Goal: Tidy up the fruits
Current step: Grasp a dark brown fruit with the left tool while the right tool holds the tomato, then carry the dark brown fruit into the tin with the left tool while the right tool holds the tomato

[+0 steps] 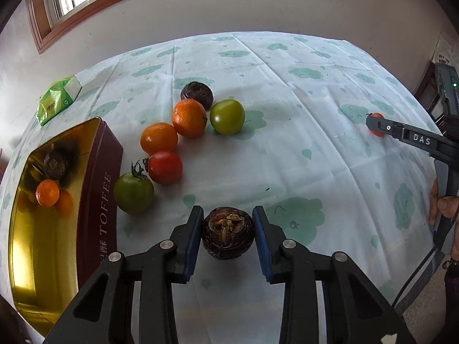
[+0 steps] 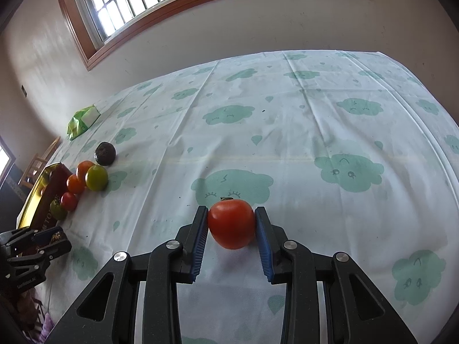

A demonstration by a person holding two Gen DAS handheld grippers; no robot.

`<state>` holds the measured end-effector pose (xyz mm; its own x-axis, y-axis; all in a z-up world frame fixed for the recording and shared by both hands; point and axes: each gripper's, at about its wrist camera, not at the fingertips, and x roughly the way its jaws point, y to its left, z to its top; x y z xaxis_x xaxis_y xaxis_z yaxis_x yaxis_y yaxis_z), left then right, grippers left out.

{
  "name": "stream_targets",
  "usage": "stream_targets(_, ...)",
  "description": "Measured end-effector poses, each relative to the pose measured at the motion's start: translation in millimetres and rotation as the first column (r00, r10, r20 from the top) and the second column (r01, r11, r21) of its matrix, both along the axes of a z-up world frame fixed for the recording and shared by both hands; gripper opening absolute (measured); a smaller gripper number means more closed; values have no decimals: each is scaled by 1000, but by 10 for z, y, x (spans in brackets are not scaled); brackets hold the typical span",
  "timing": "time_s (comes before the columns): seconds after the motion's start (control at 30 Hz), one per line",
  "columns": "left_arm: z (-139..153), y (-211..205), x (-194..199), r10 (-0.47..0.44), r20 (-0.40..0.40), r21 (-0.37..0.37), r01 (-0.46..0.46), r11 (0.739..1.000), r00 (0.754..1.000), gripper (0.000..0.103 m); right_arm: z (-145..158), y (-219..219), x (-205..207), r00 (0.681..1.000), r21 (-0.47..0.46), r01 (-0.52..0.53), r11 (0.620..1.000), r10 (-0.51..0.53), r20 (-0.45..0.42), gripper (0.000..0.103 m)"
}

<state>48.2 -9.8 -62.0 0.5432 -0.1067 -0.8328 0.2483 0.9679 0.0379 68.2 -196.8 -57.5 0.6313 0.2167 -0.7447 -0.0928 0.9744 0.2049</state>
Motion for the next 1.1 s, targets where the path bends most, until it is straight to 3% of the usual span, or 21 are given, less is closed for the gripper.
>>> stream_targets(0.43,476,83,-319,5,90,-19,-3,1000,996,31,-21,22,25,1000,-22,5,1000,-5,-1,34)
stream_targets(1.1,571,530,-468,98,94,-26,-96,995,991,31,-11,82,17,1000,-50,12,999,-12,-2,34)
